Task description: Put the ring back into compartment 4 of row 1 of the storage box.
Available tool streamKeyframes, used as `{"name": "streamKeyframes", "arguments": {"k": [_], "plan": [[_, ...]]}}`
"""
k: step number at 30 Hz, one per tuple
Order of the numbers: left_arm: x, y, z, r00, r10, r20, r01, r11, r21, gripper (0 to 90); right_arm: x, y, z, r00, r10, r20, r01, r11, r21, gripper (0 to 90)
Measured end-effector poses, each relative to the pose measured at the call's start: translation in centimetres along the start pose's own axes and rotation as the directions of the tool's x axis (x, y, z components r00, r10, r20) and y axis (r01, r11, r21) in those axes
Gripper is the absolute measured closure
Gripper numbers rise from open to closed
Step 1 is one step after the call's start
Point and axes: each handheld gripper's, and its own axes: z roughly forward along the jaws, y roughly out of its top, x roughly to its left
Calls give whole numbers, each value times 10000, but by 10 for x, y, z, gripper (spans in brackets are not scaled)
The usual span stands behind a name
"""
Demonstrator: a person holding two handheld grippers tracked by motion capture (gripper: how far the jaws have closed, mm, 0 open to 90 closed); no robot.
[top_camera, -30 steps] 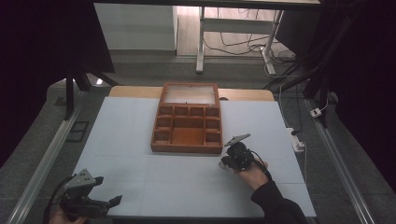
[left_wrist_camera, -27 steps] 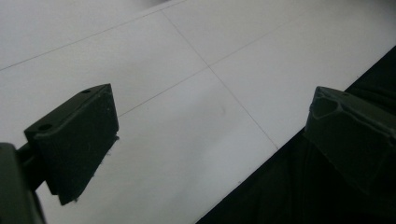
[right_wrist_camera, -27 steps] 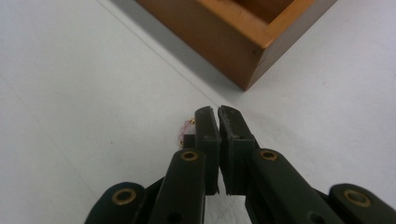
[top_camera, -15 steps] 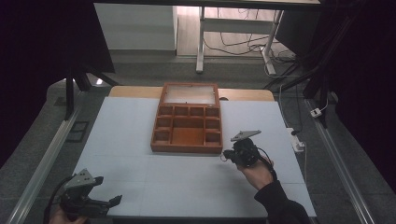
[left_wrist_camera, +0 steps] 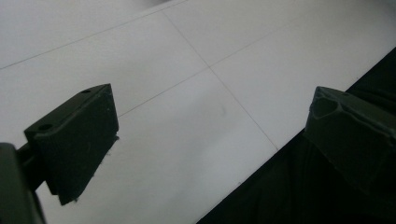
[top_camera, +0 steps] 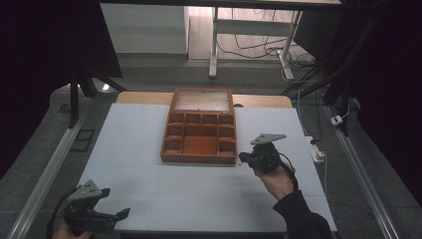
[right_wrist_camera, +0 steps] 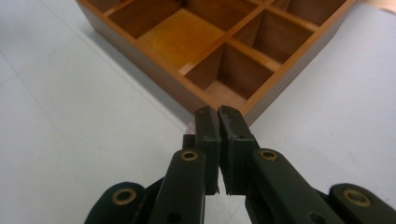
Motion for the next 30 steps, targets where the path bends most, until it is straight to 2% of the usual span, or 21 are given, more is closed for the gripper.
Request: {"name": "streamKeyframes", "arguments": {"k": [2, 9, 20, 30], "plan": [[0, 0, 0, 10000, -15, 2, 15, 10000, -14, 30, -4, 3, -2, 9998, 179, -6, -179, 9996, -232, 865], [0, 0, 0, 10000, -49, 8, 49, 10000, -28, 30, -7, 11, 1, 9999, 118, -48, -120, 9995, -288, 864], [1, 0, -1, 10000, -30, 36, 30, 10000, -47, 30, -11, 27, 18, 10000, -23, -20, 22, 9993, -366, 864], [1, 0, 0, 10000, -36, 60, 36, 10000, -38, 30, -23, 39, 35, 9994, 329, -55, -331, 9984, -469, 864]]}}
